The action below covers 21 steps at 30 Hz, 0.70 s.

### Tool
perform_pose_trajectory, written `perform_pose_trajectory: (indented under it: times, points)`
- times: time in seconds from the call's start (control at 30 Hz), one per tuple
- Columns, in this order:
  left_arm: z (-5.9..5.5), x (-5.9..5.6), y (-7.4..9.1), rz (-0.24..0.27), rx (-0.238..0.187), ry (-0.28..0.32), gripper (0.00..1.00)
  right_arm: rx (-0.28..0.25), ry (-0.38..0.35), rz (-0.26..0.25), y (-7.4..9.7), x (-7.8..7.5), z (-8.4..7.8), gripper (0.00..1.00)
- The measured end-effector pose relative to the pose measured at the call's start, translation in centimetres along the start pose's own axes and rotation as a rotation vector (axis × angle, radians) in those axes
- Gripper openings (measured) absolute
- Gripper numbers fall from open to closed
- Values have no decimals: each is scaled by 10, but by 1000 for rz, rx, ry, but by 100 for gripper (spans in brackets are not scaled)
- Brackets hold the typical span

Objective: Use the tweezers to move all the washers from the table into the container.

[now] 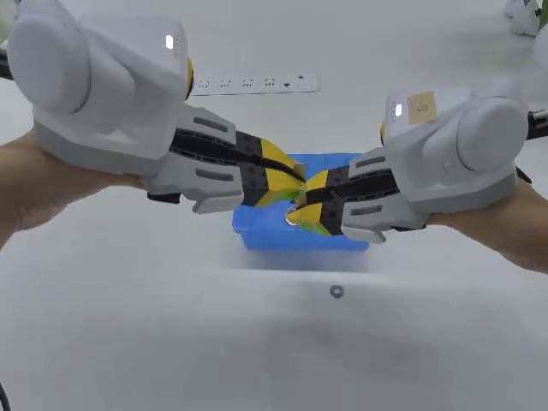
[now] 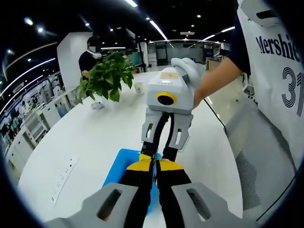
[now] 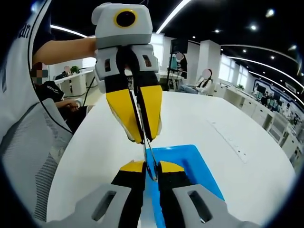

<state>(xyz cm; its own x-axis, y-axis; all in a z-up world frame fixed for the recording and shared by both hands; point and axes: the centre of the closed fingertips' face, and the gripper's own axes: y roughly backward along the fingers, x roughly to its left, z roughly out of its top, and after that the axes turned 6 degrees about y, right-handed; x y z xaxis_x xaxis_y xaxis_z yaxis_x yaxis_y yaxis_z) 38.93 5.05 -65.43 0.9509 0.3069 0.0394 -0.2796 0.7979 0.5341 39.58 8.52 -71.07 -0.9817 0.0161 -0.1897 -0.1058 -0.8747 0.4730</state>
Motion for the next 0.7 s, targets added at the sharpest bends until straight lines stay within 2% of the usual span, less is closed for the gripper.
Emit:
perform_pose_trajectory:
  times: [0.2, 0.4, 0.5, 0.7]
  points:
    - [-2, 13, -7, -8, 0, -11, 6, -2, 4, -12, -1, -11, -6, 11]
    - [-13, 24, -19, -7, 11, 8, 6, 41, 8, -18, -6, -20, -25, 11]
    - [-21, 32, -26, -10, 13, 17, 6, 48, -1, -21, -8, -24, -32, 11]
    - [-34, 39, -37, -22, 30, 38, 6, 69, -25, -14, -17, -28, -47, 11]
